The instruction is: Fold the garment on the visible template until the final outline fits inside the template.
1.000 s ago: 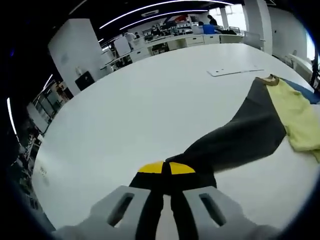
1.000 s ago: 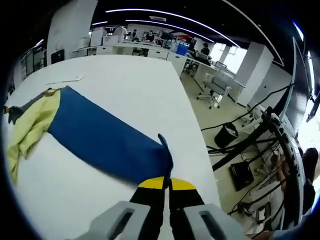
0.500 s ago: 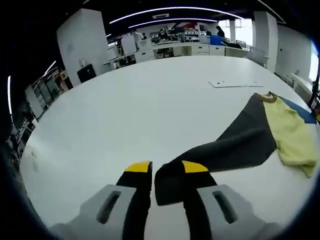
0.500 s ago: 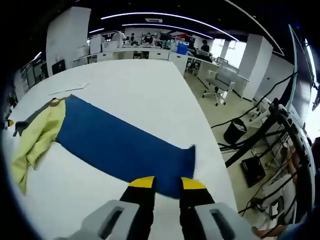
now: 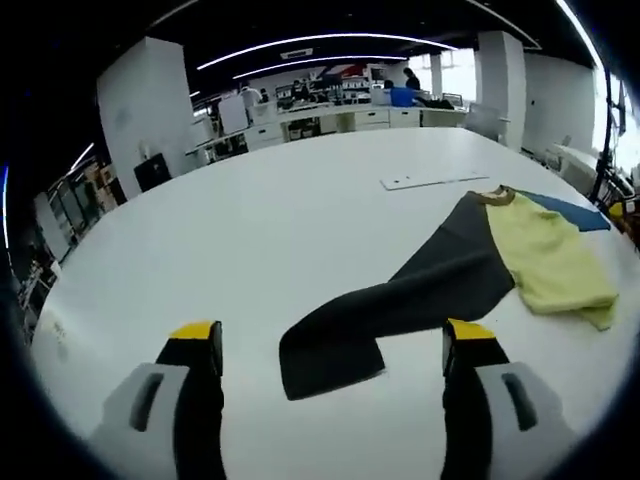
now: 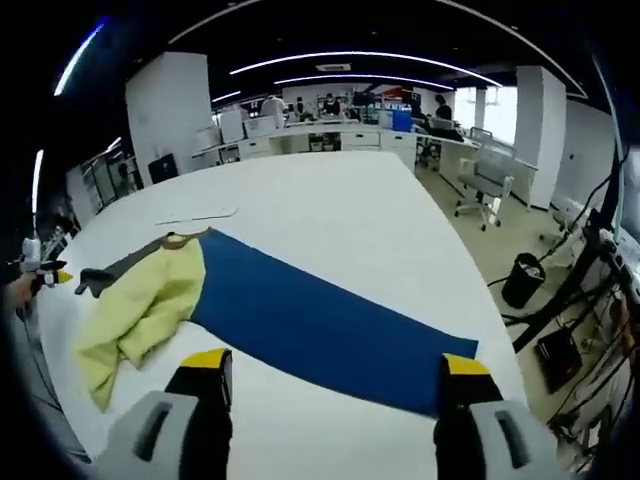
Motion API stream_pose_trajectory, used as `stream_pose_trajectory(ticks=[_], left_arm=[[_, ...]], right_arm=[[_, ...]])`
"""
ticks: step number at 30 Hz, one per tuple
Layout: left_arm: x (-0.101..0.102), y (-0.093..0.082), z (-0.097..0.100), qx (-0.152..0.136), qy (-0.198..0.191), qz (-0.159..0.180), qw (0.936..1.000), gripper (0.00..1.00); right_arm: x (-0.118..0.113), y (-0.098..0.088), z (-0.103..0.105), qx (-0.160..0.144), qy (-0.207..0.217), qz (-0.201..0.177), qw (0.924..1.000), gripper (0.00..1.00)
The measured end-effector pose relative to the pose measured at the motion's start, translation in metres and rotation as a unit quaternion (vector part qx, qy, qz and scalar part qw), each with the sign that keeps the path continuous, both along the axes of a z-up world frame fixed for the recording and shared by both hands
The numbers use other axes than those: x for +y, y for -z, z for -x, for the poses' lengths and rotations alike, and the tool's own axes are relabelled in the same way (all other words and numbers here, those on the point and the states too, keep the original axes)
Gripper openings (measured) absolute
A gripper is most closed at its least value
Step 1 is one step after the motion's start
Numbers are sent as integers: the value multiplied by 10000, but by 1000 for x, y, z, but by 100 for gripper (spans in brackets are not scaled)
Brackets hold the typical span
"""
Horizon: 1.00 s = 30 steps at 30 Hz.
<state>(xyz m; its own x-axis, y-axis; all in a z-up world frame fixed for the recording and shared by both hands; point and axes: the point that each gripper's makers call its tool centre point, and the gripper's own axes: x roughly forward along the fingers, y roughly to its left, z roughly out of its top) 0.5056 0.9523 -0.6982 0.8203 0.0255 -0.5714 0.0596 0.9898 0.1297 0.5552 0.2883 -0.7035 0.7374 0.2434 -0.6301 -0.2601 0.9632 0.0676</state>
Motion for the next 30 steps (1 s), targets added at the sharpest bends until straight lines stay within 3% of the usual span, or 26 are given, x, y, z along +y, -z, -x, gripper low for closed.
stream_pose_trajectory(ticks=[4,13,16,23,30], left_arm=[[-16,-5,8,-118,206,192,9995,99],[-49,-25,25,-445,485,624,9959,99],[-58,-27,31,-451,572,586,9956,99],[-81,-38,39,-581,898,552,9927,99],[-106,-45,49,-713,1149,859,9871,99]], right_arm=[[30,-7,6,46,-451,-85,9989,93],[90,-25,16,-73,-1299,-146,9914,96],[114,-33,18,-165,-1571,-207,9872,95],[175,-43,30,-230,-2311,-344,9721,94],[225,-30,46,-62,-2938,-280,9554,91]])
